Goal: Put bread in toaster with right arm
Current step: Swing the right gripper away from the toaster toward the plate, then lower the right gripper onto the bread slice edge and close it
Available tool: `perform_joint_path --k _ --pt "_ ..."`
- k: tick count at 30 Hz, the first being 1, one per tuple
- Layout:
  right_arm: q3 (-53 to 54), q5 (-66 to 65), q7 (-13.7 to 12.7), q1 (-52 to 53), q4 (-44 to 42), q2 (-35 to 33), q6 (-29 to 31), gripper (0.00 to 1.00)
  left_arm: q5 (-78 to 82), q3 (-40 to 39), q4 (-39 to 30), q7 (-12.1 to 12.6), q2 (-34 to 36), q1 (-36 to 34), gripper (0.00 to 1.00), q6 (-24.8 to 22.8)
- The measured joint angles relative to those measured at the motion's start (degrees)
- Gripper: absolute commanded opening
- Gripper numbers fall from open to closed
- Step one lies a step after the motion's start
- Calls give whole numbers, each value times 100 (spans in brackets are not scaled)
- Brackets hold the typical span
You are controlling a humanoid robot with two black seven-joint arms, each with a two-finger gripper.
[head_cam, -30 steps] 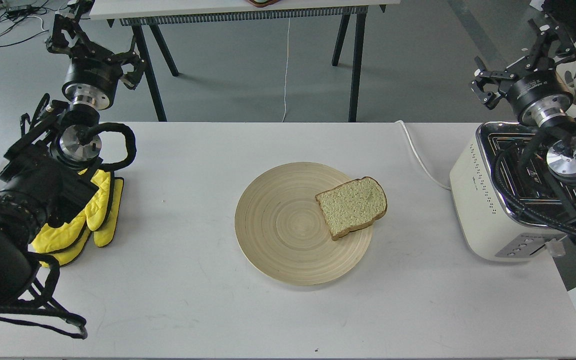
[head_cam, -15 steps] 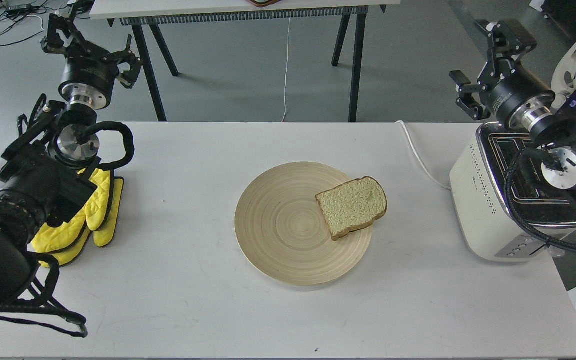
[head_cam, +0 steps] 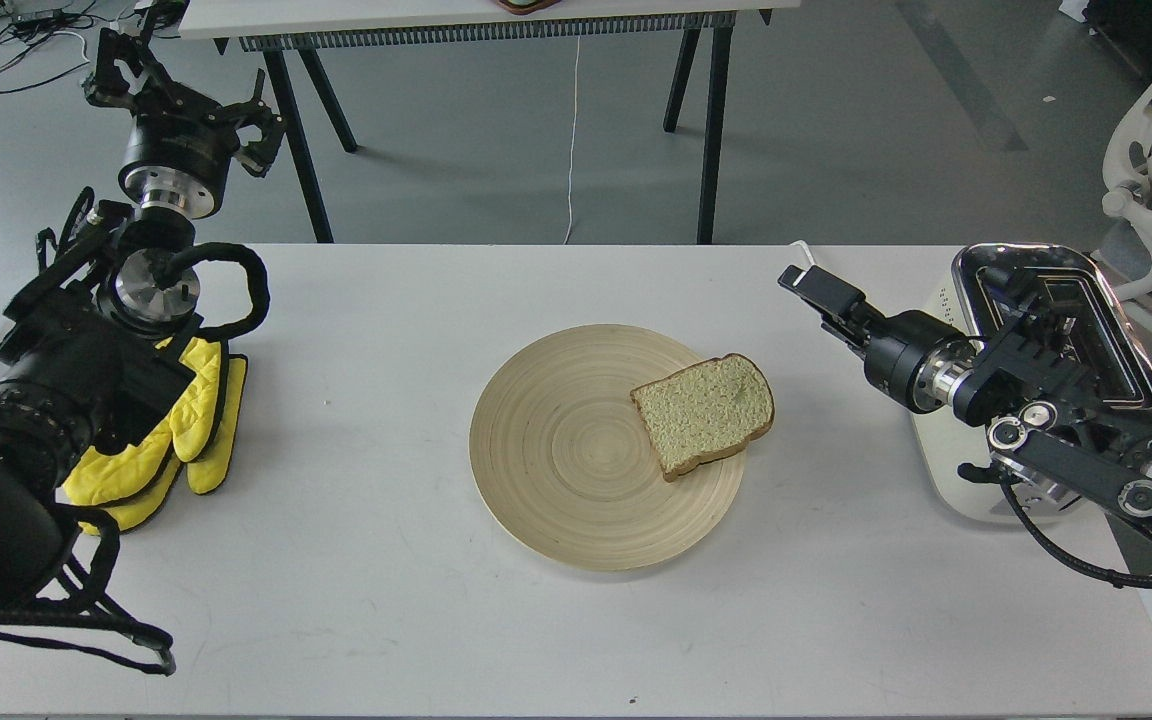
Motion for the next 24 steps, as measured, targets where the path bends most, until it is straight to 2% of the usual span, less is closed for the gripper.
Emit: perform_joint_path --k 10,20,24 --pt "-444 -21 -69 -71 -325 225 -15 76 0 4 0 -6 -12 0 100 0" --pt "-586 -3 -66 -125 -487 559 -14 73 0 4 -4 3 -12 0 100 0" --pt "-598 -4 -59 -152 -499 732 -13 69 0 4 -1 3 -18 0 100 0"
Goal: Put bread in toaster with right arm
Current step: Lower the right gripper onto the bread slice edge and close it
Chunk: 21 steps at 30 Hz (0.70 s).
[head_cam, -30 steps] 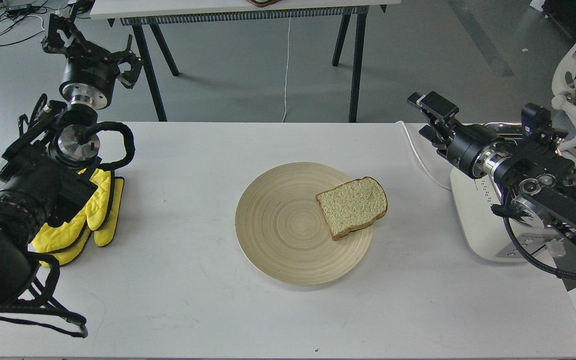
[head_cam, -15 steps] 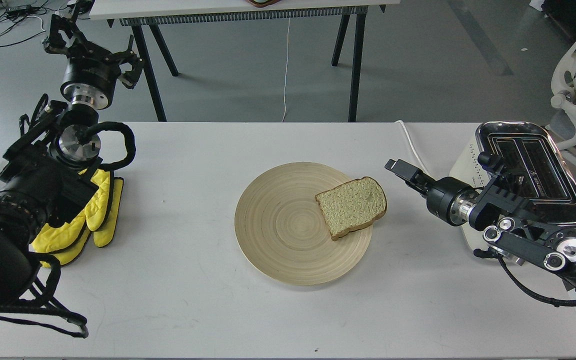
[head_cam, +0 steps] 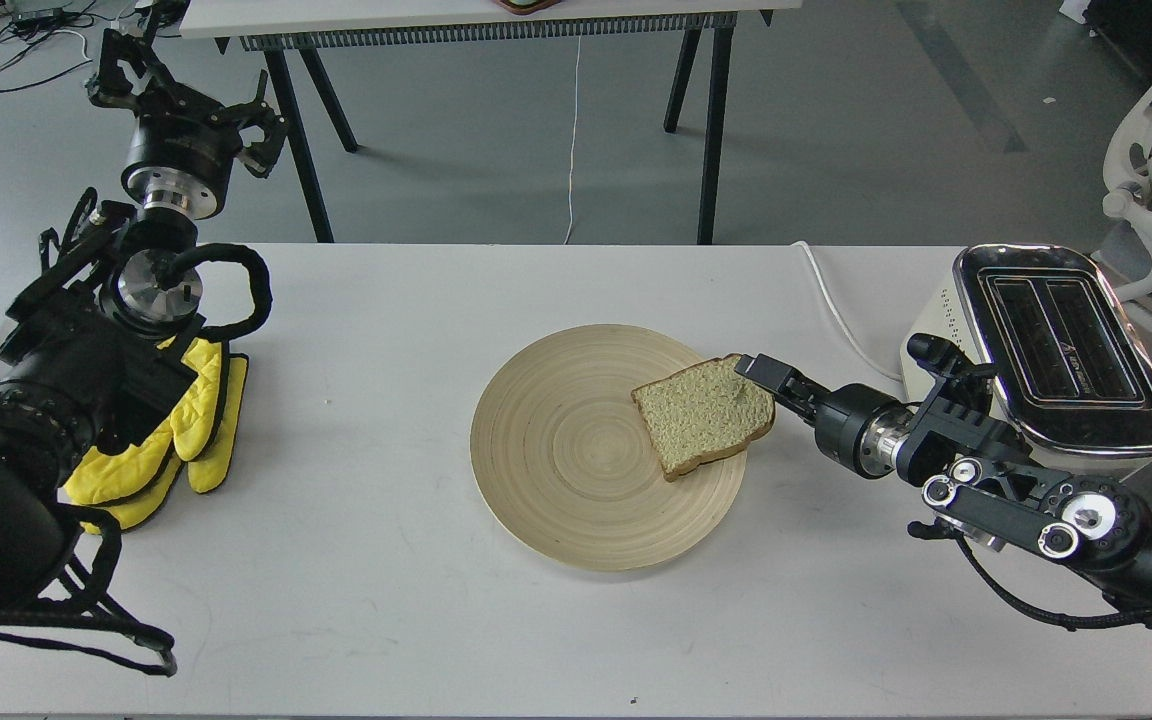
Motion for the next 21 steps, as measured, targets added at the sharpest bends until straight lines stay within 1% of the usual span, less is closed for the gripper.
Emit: perform_joint_path --k 8,13,14,15,18,21 --pt "-21 -11 -45 -63 -298 212 0 68 7 0 0 0 -2 0 100 0" --pt "-20 -11 -50 -91 -317 222 0 61 8 0 -2 0 -2 0 100 0" --pt "-18 -10 -49 -99 -320 225 0 59 7 0 -2 0 -2 0 100 0" --pt "-18 -10 -47 -105 -320 230 0 54 7 0 -2 0 -2 0 100 0" --pt "-14 -6 -42 -111 -317 239 9 37 2 0 0 0 -2 0 100 0" --pt "-14 -6 -42 -113 -315 239 28 27 1 0 0 0 -2 0 100 0"
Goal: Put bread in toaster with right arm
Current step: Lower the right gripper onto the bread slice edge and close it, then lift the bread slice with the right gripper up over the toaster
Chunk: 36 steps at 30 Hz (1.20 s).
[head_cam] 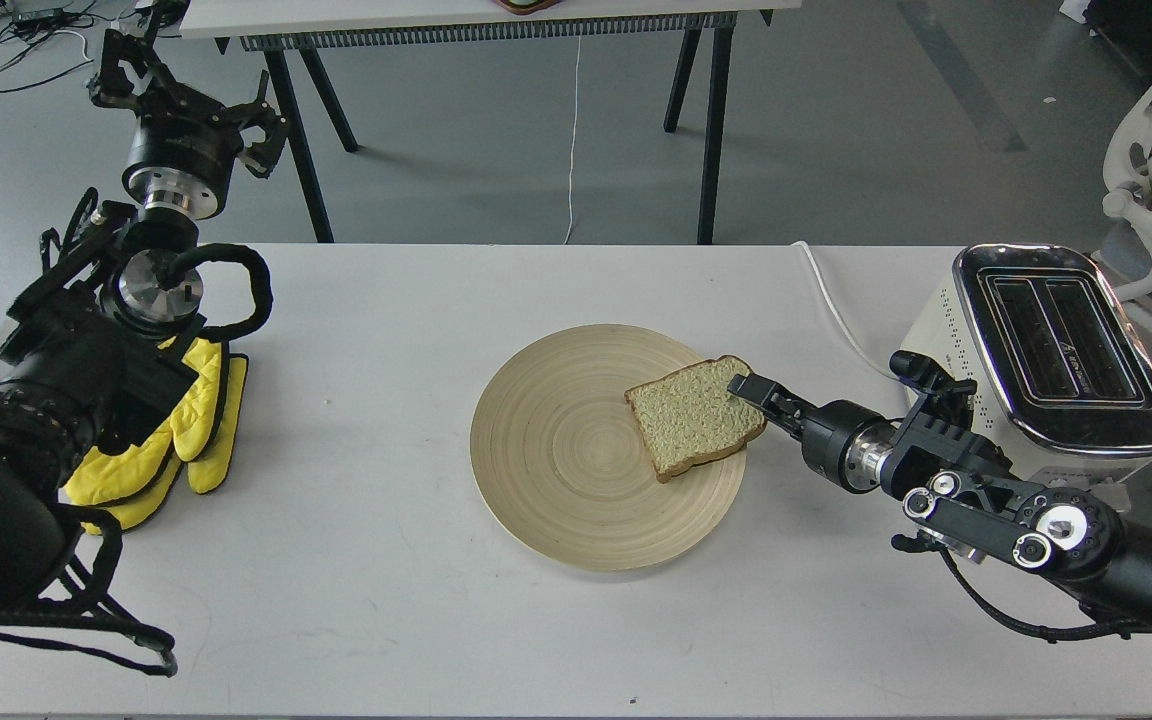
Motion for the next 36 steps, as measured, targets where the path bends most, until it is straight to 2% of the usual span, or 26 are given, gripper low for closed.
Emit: perform_joint_path --k 5,11,17,23,31,36 --pt "-4 0 1 0 2 -13 36 12 -1 0 1 0 0 0 100 0" --pt "-4 0 -16 33 28 -17 41 7 -1 0 -5 0 0 0 100 0" --pt "6 -2 -9 159 339 -178 26 6 0 0 0 0 0 0 100 0" --pt "9 -16 1 678 1165 -1234 21 6 -1 0 -4 0 0 2 100 0" --pt "10 -393 3 1439 2410 -3238 45 6 -2 0 -2 0 -7 9 100 0" --pt "9 -1331 -231 1595 2849 -4289 60 6 -2 0 0 0 -9 9 100 0"
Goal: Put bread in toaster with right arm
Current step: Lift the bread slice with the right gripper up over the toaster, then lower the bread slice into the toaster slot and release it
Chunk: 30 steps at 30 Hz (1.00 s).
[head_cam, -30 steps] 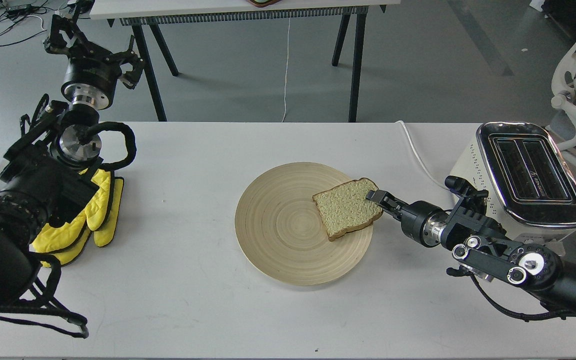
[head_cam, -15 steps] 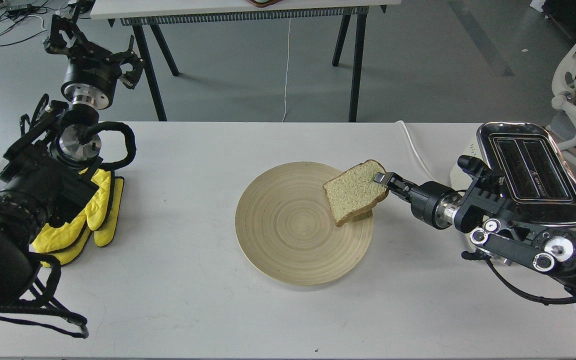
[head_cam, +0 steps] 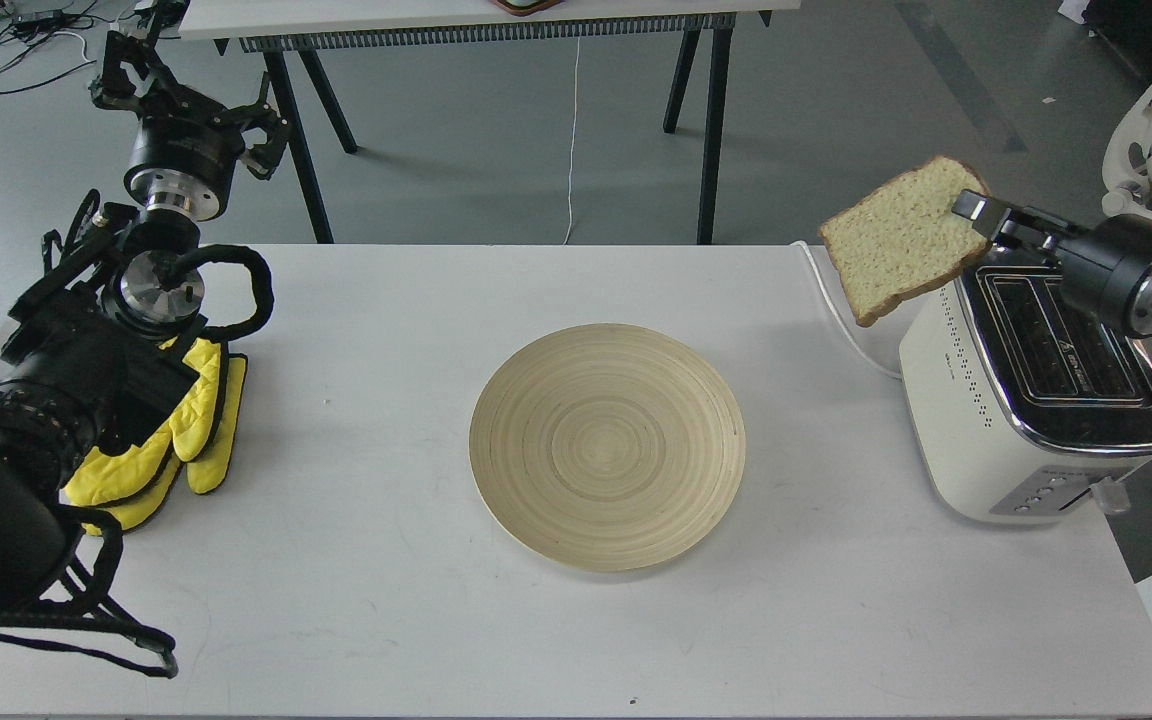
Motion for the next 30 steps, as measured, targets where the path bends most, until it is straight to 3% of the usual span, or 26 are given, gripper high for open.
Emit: perform_joint_path --k 9,23,30 --pt "9 -282 -356 -67 354 -1011 0 6 10 0 -2 0 -8 -9 100 0" --pt "-10 -241 -713 -466 353 -961 -12 6 10 17 -3 0 -8 -9 100 0" --pt "-7 -234 -735 -608 365 -941 -21 6 11 26 -2 0 -8 -9 100 0"
